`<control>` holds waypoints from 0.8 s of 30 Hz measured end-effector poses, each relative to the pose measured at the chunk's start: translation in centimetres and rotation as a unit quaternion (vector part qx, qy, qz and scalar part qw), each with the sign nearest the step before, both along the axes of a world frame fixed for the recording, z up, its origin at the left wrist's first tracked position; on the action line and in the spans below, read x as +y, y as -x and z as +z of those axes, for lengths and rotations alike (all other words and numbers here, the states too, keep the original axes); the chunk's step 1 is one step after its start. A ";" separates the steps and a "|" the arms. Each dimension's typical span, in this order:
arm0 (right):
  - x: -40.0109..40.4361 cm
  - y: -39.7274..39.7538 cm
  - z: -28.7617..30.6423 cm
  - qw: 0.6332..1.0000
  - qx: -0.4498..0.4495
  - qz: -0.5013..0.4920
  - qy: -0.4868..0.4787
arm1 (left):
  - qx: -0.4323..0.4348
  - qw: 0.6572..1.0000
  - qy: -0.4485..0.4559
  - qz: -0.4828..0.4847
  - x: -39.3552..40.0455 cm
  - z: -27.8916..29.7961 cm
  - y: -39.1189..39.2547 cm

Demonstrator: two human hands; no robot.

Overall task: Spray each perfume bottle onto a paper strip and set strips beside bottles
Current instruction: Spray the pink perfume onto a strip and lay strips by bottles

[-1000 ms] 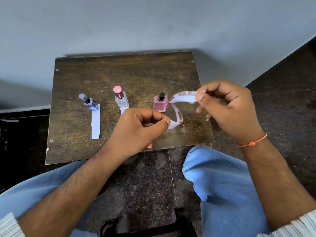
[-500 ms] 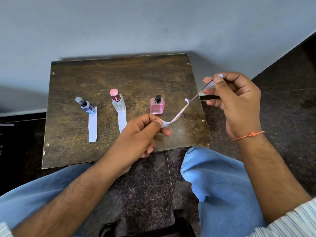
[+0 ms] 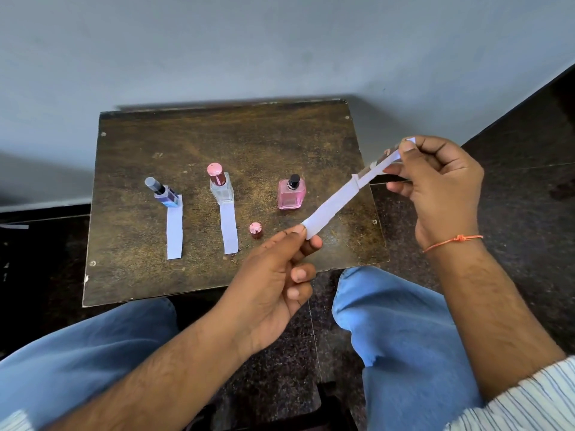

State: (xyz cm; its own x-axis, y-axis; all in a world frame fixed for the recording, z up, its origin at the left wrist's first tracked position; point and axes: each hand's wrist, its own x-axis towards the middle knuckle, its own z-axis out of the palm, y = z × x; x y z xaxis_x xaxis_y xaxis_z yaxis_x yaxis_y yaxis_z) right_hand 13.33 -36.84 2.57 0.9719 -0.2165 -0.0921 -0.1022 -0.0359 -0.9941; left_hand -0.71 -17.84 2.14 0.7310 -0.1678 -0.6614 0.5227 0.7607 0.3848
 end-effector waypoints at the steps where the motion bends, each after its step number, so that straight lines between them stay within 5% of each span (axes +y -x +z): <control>1: -0.1 0.0 -0.1 1.000 -0.001 -0.004 0.006 | -0.001 1.000 0.003 0.001 -0.1 0.0 -0.1; 13: -3.0 -1.3 -1.2 0.991 -0.004 -0.132 0.002 | 0.042 0.998 -0.049 0.023 -1.3 -1.1 -0.7; 24: -1.7 -0.9 -1.5 0.996 -0.042 -0.062 0.057 | 0.087 0.991 -0.097 0.015 -4.4 -2.4 -2.1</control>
State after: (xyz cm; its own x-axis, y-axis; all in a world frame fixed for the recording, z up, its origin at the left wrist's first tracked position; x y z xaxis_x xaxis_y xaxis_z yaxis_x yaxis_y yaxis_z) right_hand 14.25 -38.59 1.02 0.9403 -0.3397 0.0211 -0.0288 -0.1412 -0.9896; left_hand 1.42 -22.25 -0.22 0.6053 -0.0045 -0.7960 0.5724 0.6973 0.4314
